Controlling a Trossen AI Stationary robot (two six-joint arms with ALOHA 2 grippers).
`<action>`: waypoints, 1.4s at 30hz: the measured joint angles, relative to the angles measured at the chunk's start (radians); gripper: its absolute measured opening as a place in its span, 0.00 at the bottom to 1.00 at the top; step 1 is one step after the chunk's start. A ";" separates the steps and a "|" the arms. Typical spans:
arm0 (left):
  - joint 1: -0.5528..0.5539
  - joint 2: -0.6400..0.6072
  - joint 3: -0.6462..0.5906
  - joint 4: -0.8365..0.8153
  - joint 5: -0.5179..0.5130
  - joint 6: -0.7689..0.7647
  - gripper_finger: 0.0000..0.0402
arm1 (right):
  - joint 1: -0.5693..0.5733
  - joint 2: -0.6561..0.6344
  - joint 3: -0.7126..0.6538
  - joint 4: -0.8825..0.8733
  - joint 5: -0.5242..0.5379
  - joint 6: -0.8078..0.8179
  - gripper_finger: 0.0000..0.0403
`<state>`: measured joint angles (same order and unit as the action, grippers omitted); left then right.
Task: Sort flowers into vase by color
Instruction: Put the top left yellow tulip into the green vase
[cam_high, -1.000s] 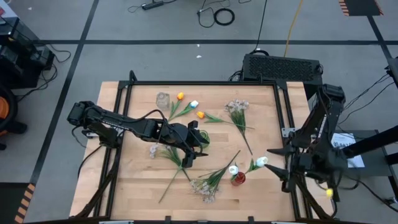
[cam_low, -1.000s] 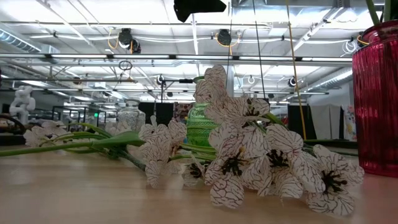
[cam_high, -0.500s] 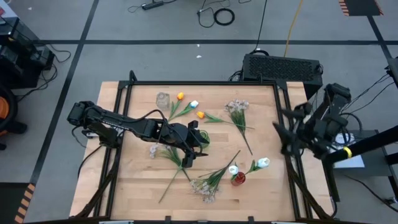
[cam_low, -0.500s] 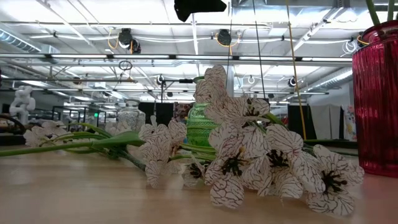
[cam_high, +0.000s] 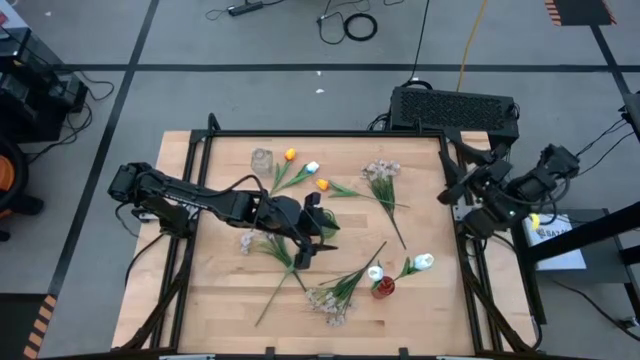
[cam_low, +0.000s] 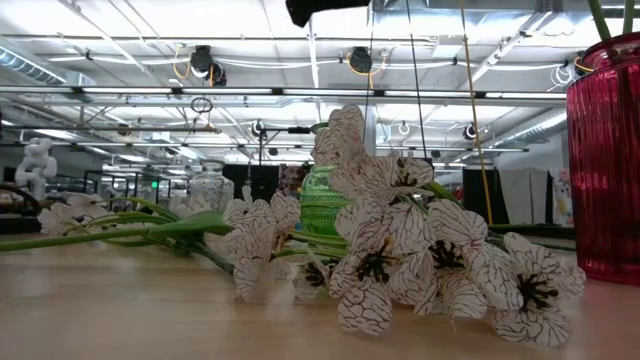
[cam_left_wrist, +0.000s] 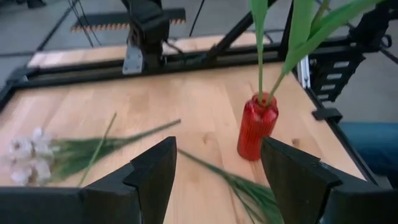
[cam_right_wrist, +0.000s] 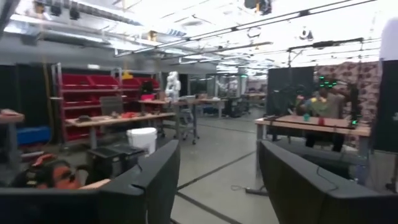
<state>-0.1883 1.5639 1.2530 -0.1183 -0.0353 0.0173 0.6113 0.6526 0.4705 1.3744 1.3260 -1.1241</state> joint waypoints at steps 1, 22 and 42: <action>0.000 0.000 0.000 0.013 0.000 0.007 0.60 | -0.017 -0.011 -0.028 -0.007 -0.001 0.021 0.51; 0.032 0.005 0.000 0.031 0.002 0.017 0.60 | -0.207 -0.062 -0.445 -0.695 -0.138 1.033 0.49; 0.031 0.005 0.000 0.015 0.005 -0.011 0.60 | -0.608 0.054 -0.337 -1.204 -0.768 1.401 0.49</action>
<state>-0.1574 1.5688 1.2530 -0.1034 -0.0303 0.0064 0.0035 0.7067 0.1337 0.1700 0.5576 0.2772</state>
